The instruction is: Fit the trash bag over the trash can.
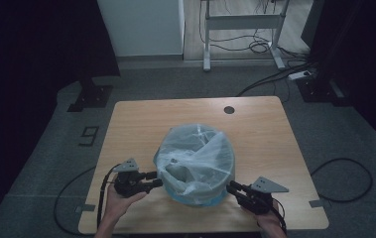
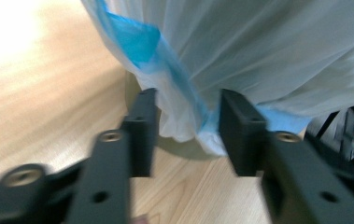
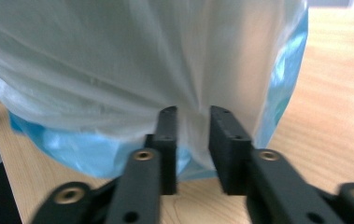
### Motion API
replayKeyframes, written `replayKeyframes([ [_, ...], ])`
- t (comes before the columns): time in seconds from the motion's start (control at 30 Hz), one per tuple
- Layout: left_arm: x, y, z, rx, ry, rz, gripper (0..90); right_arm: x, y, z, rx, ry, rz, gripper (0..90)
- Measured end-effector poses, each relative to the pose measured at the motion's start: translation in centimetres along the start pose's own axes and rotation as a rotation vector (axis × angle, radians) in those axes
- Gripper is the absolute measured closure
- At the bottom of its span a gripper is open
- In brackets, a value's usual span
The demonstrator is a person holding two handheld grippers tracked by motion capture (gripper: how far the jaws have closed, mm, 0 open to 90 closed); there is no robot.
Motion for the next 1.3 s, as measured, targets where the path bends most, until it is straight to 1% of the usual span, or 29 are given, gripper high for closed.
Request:
replayKeyframes([
  [0.03, -0.4, 0.0, -0.1, 0.005, -0.001, -0.012, 43.4, -0.2, -0.1, 0.1, -0.003, 0.002, -0.015, 62.9],
  [0.1, -1.5, 0.1, -0.2, 0.014, 0.000, -0.061, 38.1, -0.5, -0.3, 0.2, -0.004, 0.006, -0.032, 58.1],
  [0.17, -2.2, 0.2, -0.2, 0.014, 0.004, -0.095, 34.2, -0.8, -0.5, 0.3, -0.004, 0.012, -0.051, 52.0],
  [0.23, -3.0, 0.1, -0.4, 0.029, 0.018, -0.129, 32.9, -1.0, -0.7, 0.3, 0.000, 0.017, -0.063, 47.0],
  [0.33, -3.7, -0.3, -0.7, 0.066, 0.024, -0.155, 32.7, -1.3, -0.9, 0.2, 0.013, 0.024, -0.084, 41.3],
  [0.4, -4.0, -0.8, -0.9, 0.098, 0.033, -0.170, 32.7, -1.4, -1.0, -0.1, 0.025, 0.029, -0.092, 39.3],
  [0.57, -4.0, -2.5, -1.2, 0.182, 0.045, -0.167, 33.2, -1.9, -1.1, -1.0, 0.069, 0.025, -0.105, 36.6],
  [0.67, -3.8, -3.5, -1.2, 0.217, 0.070, -0.164, 33.3, -2.3, -1.1, -1.6, 0.088, 0.019, -0.115, 36.3],
  [0.77, -3.6, -4.4, -1.1, 0.235, 0.086, -0.159, 33.6, -2.7, -1.1, -2.2, 0.104, 0.013, -0.115, 36.3],
  [0.87, -3.4, -5.1, -1.1, 0.242, 0.098, -0.159, 34.1, -2.9, -1.0, -2.7, 0.116, 0.022, -0.117, 36.2],
  [0.97, -3.1, -6.0, -1.1, 0.254, 0.090, -0.139, 34.7, -3.1, -0.9, -3.3, 0.133, 0.033, -0.116, 36.2],
  [1.07, -2.7, -7.1, -1.2, 0.273, 0.092, -0.119, 35.0, -3.1, -0.8, -3.6, 0.140, 0.040, -0.120, 36.3],
  [1.17, -2.5, -7.9, -1.3, 0.281, 0.101, -0.116, 35.1, -3.2, -0.8, -3.7, 0.146, 0.049, -0.122, 36.7],
  [1.3, -2.4, -8.3, -1.3, 0.284, 0.110, -0.118, 36.7, -3.3, -0.6, -4.0, 0.158, 0.053, -0.119, 37.7],
])
Point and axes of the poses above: each handheld gripper's, and its own axes: x roughly forward along the jaws, y roughly out of its underside, z roughly to its left, the point moved 1 cm from there along x, roughly forward along the jaws, and after that the axes turned 12 degrees about y, right-handed, at the moved point
